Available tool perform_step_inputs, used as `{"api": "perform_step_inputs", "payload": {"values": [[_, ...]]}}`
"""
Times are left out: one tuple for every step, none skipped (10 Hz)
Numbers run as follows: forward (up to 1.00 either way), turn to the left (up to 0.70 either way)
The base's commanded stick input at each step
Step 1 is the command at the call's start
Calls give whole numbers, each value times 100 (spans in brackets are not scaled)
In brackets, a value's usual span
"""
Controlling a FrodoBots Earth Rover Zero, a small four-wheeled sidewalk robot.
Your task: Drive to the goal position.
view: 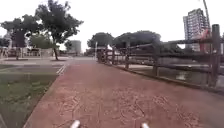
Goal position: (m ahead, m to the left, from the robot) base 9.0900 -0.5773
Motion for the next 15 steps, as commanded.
{"api": "perform_step_inputs", "payload": {"values": [[50, 54], [50, 54], [50, 54], [50, 54], [50, 54], [50, 54], [50, 25], [50, 4], [50, 4], [50, 4], [50, 4], [50, 4], [50, 4], [50, 4], [50, 4]]}}
